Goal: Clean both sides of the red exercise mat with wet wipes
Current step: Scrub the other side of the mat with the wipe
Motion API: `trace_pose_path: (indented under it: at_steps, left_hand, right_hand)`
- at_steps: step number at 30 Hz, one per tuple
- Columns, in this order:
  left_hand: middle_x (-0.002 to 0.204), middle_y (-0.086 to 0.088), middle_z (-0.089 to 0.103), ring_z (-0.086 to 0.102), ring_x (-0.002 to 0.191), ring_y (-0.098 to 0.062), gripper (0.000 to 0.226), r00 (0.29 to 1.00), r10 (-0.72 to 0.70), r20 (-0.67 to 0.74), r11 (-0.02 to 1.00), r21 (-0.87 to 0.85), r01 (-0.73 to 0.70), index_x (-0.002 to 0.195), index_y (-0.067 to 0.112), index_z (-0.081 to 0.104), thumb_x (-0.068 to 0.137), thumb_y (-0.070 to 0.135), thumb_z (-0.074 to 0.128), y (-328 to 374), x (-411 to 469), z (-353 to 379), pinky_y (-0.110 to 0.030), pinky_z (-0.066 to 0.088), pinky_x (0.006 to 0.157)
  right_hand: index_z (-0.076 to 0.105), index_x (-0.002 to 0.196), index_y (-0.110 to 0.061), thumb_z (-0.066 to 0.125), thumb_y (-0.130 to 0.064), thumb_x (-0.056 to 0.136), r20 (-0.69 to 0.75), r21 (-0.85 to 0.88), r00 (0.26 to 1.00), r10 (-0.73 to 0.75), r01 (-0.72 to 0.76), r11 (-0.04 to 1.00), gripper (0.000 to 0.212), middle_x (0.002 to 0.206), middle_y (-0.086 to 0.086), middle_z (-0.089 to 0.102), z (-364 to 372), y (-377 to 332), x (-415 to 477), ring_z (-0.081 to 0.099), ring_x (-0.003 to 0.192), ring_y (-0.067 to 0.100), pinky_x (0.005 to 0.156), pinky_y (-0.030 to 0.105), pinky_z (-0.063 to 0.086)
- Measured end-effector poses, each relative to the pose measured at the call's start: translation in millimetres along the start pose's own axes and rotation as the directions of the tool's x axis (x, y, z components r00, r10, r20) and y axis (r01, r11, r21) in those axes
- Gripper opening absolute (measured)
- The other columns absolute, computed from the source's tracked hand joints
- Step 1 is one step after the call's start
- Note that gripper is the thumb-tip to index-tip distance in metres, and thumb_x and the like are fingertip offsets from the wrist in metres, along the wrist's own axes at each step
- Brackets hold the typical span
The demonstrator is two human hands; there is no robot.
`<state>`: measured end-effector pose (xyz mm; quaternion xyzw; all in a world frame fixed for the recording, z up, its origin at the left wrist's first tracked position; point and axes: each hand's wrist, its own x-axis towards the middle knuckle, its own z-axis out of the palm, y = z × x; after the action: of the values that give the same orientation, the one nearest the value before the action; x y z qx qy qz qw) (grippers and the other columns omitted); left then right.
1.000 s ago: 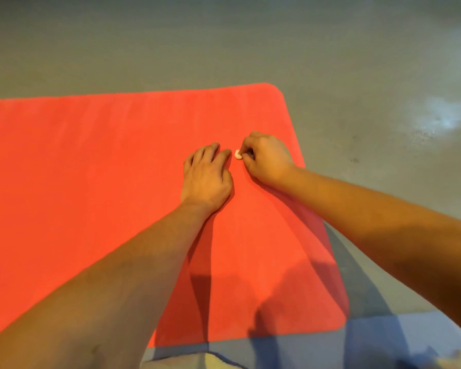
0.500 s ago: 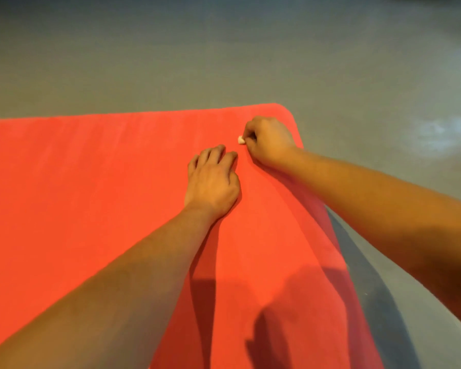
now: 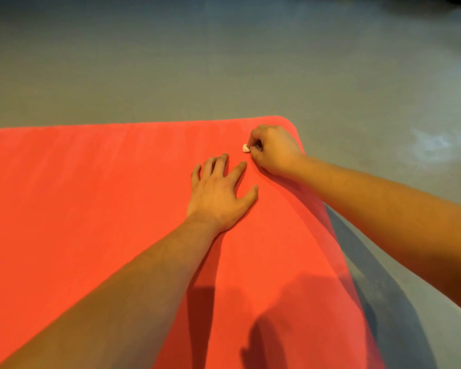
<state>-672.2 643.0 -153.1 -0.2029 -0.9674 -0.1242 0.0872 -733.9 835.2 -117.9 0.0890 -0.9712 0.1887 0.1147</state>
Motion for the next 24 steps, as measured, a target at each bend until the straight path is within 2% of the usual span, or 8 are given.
trace_pose_path:
  at_steps: [3,8,18,21,24]
  left_hand:
    - [0.160,-0.003,0.038,0.031,0.147,-0.027,0.073,1.000,-0.004,-0.009,1.000,0.007,0.004,0.151,0.042,0.048,0.089,0.077,0.035,0.0,0.2,-0.8,-0.057,0.024,0.121]
    - [0.161,0.000,0.037,0.030,0.147,-0.026,0.073,1.000,-0.012,-0.017,1.000,0.006,0.012,0.151,0.043,0.047,0.089,0.079,0.034,0.7,0.3,-1.5,-0.055,0.023,0.122]
    - [0.160,-0.002,0.037,0.029,0.146,-0.027,0.073,1.000,-0.005,-0.012,1.000,0.011,0.006,0.152,0.043,0.046,0.090,0.078,0.033,1.5,-0.3,-2.6,-0.056,0.022,0.122]
    - [0.160,-0.002,0.038,0.031,0.145,-0.027,0.073,1.000,-0.003,-0.022,1.000,0.017,0.003,0.152,0.043,0.047,0.089,0.078,0.034,2.4,-0.1,-1.2,-0.056,0.024,0.121]
    - [0.159,-0.002,0.039,0.031,0.145,-0.027,0.073,0.999,-0.007,-0.032,1.000,0.014,0.008,0.151,0.043,0.048,0.089,0.078,0.035,1.9,-0.1,-1.4,-0.056,0.024,0.121]
  right_hand:
    - [0.075,0.089,-0.020,0.060,-0.018,0.086,-0.029,-0.046,0.996,0.080,-0.082,0.996,0.016,0.097,-0.002,0.073,4.3,9.2,42.0,0.067,0.090,0.022,0.066,0.029,0.045]
    - [0.074,0.091,-0.021,0.059,-0.017,0.080,0.044,-0.082,0.981,0.188,-0.184,0.980,0.019,0.100,0.005,0.074,9.1,24.2,100.3,0.068,0.094,0.031,0.075,0.036,0.055]
    - [0.069,0.082,-0.028,0.057,-0.024,0.079,0.012,-0.027,0.997,0.070,-0.070,0.997,0.013,0.088,-0.008,0.069,10.8,34.3,42.6,0.065,0.080,0.021,0.069,0.037,0.055]
    - [0.072,0.085,-0.024,0.057,-0.021,0.080,-0.012,-0.022,0.997,0.082,-0.082,0.996,0.015,0.091,-0.005,0.072,11.9,37.5,59.2,0.066,0.084,0.023,0.071,0.036,0.055]
    - [0.074,0.089,-0.020,0.057,-0.015,0.080,0.006,-0.051,0.987,0.162,-0.161,0.986,0.020,0.095,0.003,0.074,11.3,40.1,89.0,0.068,0.088,0.028,0.074,0.036,0.056]
